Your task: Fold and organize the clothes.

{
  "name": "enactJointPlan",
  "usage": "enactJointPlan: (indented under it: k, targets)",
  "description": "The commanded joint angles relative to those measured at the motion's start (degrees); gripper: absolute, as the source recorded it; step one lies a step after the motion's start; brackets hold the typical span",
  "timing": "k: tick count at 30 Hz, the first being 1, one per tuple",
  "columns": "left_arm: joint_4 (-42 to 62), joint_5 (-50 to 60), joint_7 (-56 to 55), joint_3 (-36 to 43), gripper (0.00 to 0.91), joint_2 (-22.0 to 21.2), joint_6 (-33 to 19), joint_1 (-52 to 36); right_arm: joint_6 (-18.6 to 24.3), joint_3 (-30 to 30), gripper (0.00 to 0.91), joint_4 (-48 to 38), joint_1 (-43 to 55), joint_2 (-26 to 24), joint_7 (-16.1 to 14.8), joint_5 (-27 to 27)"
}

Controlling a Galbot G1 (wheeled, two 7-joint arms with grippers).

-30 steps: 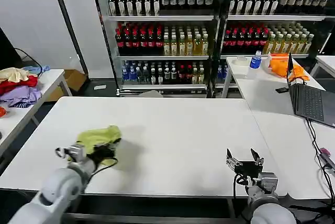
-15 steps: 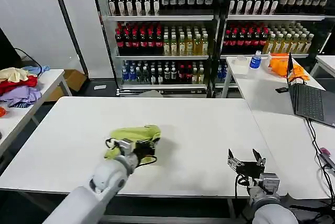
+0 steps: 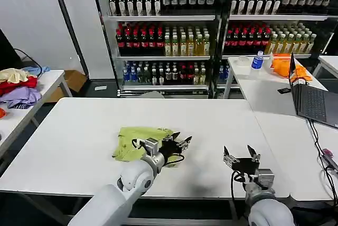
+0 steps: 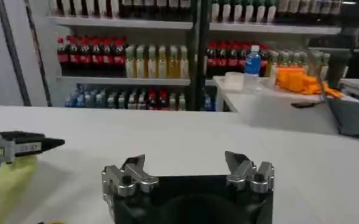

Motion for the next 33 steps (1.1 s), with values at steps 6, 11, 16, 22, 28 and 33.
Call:
enactJointPlan:
  k: [6,11,16,22,28,33]
  targets:
    - [-19.0,-3.7,-2.8,-33.3,0.907,10.0,-4.6,23.9,-0.1,-24.1,0.907,-15.9,26.4,7.9,1.0,4.7]
    - [-22.0,-4.0,-3.2,-40.7,0.907,9.1,-4.8,32.0,-0.4,-29.3,0.907,-25.5,32.5,12.6,1.2,7.6]
    - [-23.0,-4.1,-3.2,-43.1,0.907,8.3,-5.1,35.7,-1.0,-31.1,0.907,-31.1,34.7,15.7,0.6,9.7]
    - [-23.4,-4.1,-3.5,-43.0,0.907,7.4,-5.0,35.9,-0.4,-32.0,0.907,-37.3,36.1,19.4,0.2,9.7]
    - [-23.8,-3.9,-3.6,-42.4,0.907,6.7,-5.0,36.1,2.2,-29.4,0.050,-41.7,37.3,20.3,1.2,10.0]
    - [-23.8,-3.8,-3.5,-42.1,0.907,6.6,-4.9,36.6,2.6,-26.8,0.000,-44.0,38.0,20.4,1.2,12.3]
